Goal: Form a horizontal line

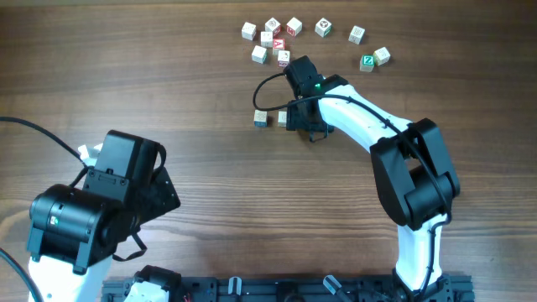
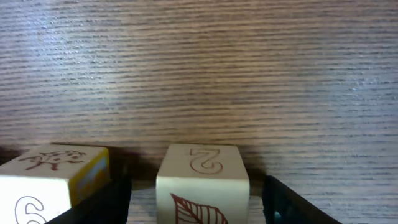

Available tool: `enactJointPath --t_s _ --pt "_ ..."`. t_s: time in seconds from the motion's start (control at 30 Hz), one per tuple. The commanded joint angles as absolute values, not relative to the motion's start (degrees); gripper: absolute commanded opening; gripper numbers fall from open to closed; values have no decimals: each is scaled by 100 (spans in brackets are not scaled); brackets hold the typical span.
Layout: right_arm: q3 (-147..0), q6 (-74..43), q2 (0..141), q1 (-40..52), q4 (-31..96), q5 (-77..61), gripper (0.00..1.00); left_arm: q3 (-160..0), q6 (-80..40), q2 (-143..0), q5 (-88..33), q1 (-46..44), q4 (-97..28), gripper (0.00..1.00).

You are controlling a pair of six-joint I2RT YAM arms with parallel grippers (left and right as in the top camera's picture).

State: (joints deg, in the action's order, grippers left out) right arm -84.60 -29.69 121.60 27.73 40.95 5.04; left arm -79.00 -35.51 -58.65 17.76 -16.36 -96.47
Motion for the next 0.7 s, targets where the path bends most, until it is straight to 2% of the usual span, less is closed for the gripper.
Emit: enactJointPath --t_s 0.0,0.3,0.37,0.4,0.53,0.67 --pt "-8549 -2845 11996 2768 4209 515 72 -7885 -3649 -5850 1870 -1612 -9649 100" --pt "-8707 -2847 11244 2768 4484 513 71 -7885 -3649 -5850 1870 -1612 -9649 100" --pt "-8707 -2849 11019 2768 4515 510 58 -7885 -3649 -5850 1870 -1612 -9649 100" --pt "-8707 -2862 10956 2768 4517 508 56 -7885 -3649 -5850 1870 -1612 -9649 100" --pt "-8691 -2867 10930 2781 4217 -515 22 -7885 -3649 -5850 1870 -1612 -9649 100" --pt "-8654 -2867 11015 3122 3535 -609 18 -7885 -3649 -5850 1870 -1612 -9649 100"
